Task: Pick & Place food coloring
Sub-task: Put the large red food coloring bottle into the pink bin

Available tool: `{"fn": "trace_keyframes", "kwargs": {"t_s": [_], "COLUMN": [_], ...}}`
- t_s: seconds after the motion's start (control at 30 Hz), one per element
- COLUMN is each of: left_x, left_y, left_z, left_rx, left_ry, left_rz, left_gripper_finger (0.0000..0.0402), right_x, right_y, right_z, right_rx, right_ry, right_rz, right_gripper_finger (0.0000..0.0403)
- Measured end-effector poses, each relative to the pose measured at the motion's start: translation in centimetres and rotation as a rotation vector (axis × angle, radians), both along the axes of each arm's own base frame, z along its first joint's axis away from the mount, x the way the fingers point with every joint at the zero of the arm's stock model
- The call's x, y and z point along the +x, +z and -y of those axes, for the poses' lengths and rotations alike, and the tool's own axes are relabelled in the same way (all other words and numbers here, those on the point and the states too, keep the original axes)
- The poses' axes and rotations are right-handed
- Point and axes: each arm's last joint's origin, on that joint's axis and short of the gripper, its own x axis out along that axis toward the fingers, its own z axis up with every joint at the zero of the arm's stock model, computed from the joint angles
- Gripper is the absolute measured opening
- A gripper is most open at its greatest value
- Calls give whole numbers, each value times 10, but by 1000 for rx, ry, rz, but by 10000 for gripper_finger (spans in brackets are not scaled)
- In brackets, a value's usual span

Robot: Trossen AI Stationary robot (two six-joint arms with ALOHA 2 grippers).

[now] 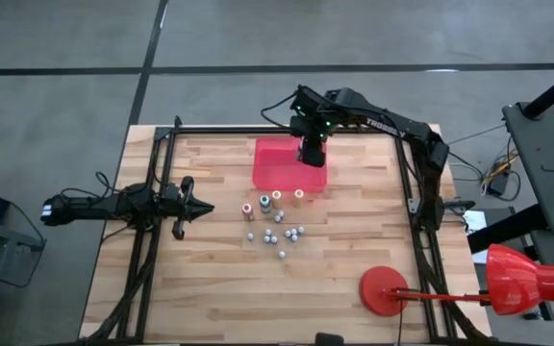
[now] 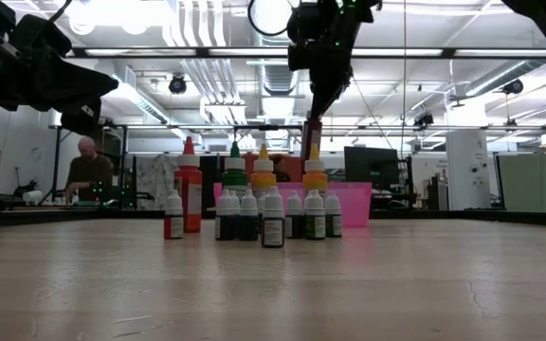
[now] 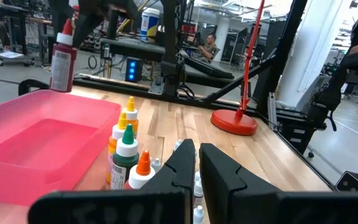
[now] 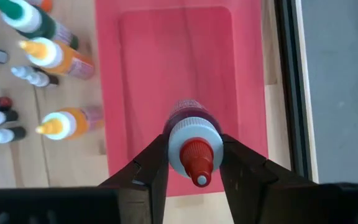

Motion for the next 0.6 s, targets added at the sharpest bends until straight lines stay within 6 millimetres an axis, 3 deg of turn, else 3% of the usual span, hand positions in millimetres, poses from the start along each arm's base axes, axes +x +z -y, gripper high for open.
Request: {"fn": "trace_keyframes", "kwargs": {"t_s": [0.6], "left_x": [0], "left_y": [0], "left_z": [0], "left_rx": [0], "left_ry": [0], "left_rz": [-1], "left_gripper_finger": [0], "right_x": [13], "right_y": [-39], "right_z": [36], "right_rx": [19], "right_ry": [-126], "right_rz": [-48], "right_gripper_finger": [111]}}
